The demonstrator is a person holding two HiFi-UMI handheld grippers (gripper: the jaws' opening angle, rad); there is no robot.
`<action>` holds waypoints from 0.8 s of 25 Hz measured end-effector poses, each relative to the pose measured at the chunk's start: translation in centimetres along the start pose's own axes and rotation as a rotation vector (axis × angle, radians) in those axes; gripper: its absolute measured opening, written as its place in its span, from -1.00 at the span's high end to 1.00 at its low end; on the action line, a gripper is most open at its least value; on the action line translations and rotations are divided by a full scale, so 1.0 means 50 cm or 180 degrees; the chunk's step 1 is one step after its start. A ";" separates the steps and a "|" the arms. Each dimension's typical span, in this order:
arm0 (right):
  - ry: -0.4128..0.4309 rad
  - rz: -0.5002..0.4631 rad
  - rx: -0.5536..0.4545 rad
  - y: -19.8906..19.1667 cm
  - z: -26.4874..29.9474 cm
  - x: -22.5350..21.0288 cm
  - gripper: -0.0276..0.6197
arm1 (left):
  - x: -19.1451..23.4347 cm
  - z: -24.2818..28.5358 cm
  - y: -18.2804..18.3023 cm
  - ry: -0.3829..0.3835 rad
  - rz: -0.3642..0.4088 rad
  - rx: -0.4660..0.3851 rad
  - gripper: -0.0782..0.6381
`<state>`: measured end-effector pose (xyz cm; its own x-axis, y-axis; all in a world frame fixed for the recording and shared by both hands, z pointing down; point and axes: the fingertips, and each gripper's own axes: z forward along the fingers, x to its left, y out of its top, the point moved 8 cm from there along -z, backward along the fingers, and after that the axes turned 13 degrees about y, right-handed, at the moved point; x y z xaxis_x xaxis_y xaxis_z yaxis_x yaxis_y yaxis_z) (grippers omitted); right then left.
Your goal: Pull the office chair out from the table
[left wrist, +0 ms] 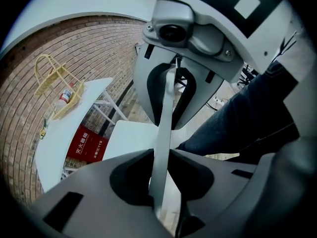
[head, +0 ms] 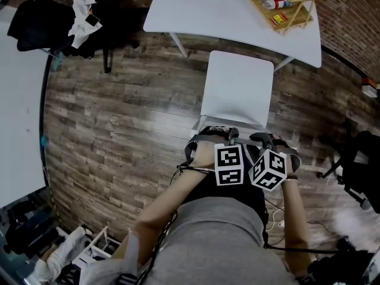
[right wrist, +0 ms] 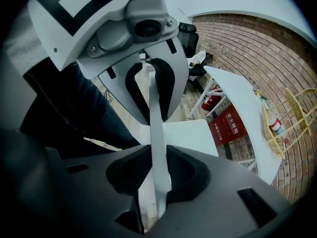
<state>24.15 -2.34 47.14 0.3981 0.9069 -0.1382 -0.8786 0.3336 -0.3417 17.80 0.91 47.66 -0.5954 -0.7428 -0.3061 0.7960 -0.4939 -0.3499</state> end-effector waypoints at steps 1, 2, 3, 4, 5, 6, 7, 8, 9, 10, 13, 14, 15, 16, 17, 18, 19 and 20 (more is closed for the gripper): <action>0.0007 0.0005 -0.0002 -0.001 0.000 0.010 0.63 | -0.009 -0.005 -0.001 -0.0016 -0.0011 0.0000 0.52; 0.0010 0.0012 -0.0006 -0.002 0.000 0.021 0.63 | -0.019 -0.009 -0.001 -0.0022 -0.0022 -0.0003 0.52; 0.0007 0.0017 -0.0009 -0.003 0.001 0.031 0.63 | -0.028 -0.014 -0.002 -0.0020 -0.0034 -0.0005 0.52; 0.0003 0.0017 -0.0011 -0.003 0.001 0.041 0.63 | -0.037 -0.018 -0.004 -0.0018 -0.0047 0.0000 0.52; 0.0001 0.0011 -0.0015 -0.003 0.002 0.049 0.63 | -0.044 -0.022 -0.006 -0.0019 -0.0060 0.0014 0.52; 0.0003 0.0003 -0.0022 -0.002 0.002 0.056 0.63 | -0.050 -0.025 -0.008 -0.0020 -0.0073 0.0030 0.52; 0.0009 -0.0005 -0.0034 -0.002 0.003 0.063 0.63 | -0.056 -0.027 -0.010 -0.0018 -0.0082 0.0044 0.52; 0.0014 -0.0010 -0.0050 -0.002 0.004 0.069 0.63 | -0.061 -0.030 -0.011 -0.0010 -0.0090 0.0051 0.52; 0.0016 -0.0010 -0.0069 -0.002 0.005 0.075 0.63 | -0.066 -0.032 -0.013 0.0003 -0.0094 0.0053 0.51; 0.0012 -0.0012 -0.0087 -0.003 0.006 0.079 0.63 | -0.071 -0.034 -0.014 0.0020 -0.0095 0.0048 0.51; -0.0014 -0.0031 -0.0125 -0.003 0.007 0.088 0.63 | -0.079 -0.038 -0.017 0.0066 -0.0075 0.0010 0.51; -0.0019 -0.0041 -0.0137 -0.003 0.007 0.088 0.63 | -0.079 -0.038 -0.018 0.0074 -0.0069 -0.0005 0.51; -0.0024 -0.0051 -0.0148 -0.004 0.007 0.089 0.63 | -0.080 -0.039 -0.018 0.0080 -0.0065 -0.0018 0.51; -0.0031 -0.0059 -0.0158 -0.005 0.007 0.089 0.63 | -0.080 -0.039 -0.018 0.0084 -0.0063 -0.0028 0.51; -0.0039 -0.0063 -0.0169 -0.006 0.007 0.089 0.63 | -0.081 -0.039 -0.017 0.0089 -0.0059 -0.0036 0.51; -0.0045 -0.0063 -0.0179 -0.007 0.007 0.090 0.63 | -0.082 -0.039 -0.017 0.0094 -0.0053 -0.0043 0.51; -0.0050 -0.0060 -0.0188 -0.007 0.007 0.090 0.63 | -0.082 -0.040 -0.018 0.0101 -0.0045 -0.0054 0.51; -0.0057 -0.0057 -0.0195 -0.007 0.008 0.090 0.63 | -0.083 -0.040 -0.019 0.0112 -0.0037 -0.0070 0.51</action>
<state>26.14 1.72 47.00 0.4083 0.9055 -0.1151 -0.8534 0.3339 -0.4003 19.29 5.35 47.47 -0.6084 -0.7205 -0.3328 0.7867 -0.4921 -0.3728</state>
